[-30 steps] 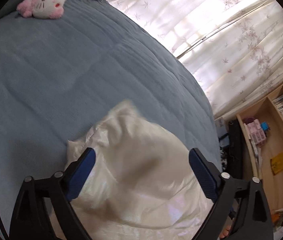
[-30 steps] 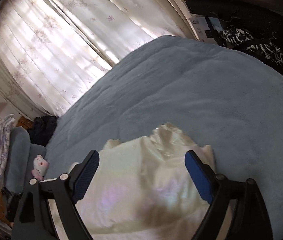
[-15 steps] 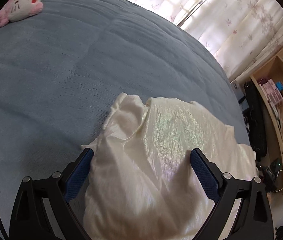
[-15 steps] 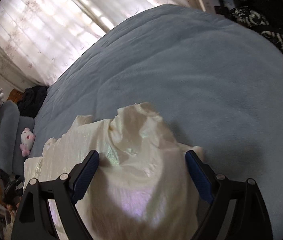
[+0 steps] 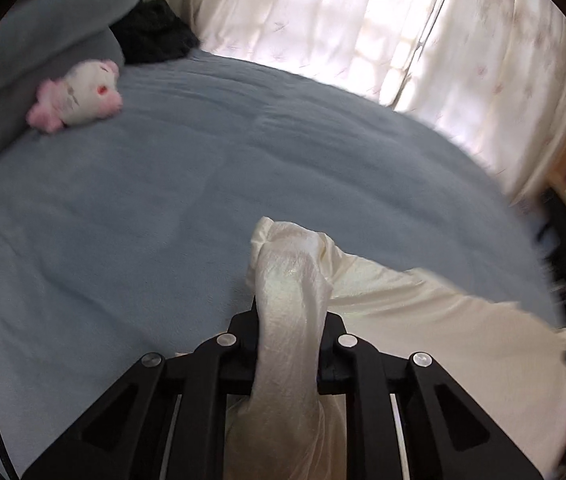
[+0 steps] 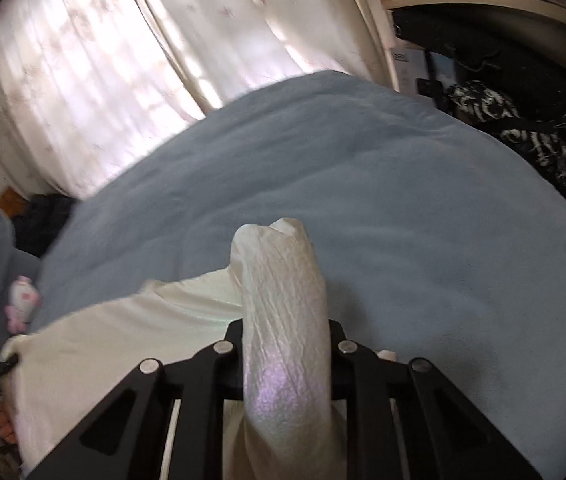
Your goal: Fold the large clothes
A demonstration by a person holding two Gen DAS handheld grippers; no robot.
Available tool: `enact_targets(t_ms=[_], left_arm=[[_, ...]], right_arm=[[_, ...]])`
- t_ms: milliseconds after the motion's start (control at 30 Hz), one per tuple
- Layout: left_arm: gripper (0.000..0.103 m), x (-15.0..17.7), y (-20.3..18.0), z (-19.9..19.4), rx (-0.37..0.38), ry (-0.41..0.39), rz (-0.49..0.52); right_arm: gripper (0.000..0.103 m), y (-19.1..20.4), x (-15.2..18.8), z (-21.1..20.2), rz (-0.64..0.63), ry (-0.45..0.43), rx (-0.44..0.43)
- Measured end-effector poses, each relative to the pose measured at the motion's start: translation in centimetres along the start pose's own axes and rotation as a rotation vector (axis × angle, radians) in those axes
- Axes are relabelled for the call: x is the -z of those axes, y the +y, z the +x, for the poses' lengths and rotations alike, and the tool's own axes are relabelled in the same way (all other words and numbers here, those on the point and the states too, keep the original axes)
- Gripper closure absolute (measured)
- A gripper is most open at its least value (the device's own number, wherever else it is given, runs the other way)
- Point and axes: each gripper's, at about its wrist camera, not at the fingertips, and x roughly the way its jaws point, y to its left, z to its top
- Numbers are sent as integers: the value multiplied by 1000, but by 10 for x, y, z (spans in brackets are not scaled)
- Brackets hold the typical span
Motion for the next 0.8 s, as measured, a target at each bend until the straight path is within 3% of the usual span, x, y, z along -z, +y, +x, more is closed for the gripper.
enact_targets(t_ms=[133,300,400,533,700,800], left_arm=[[83,19,-7,31,-141,38,34],[78,31,-9,44,-182,39,34],[75,40,7,37,-183,43,36],[68,35,23,38,-169,52,9],[68,26,29,18,-145,59,30],[68,18,30,-11,-101,15,23]], right_arm=[[77,-1,14,34,-33,52,113],[73,-17,25,54,48,62,109],[71,-17,26,57,40,63,122],[52,-20,28,60,59,73,143],[50,-17,22,51,48,113,194],[50,-4,17,26,14,80,230]])
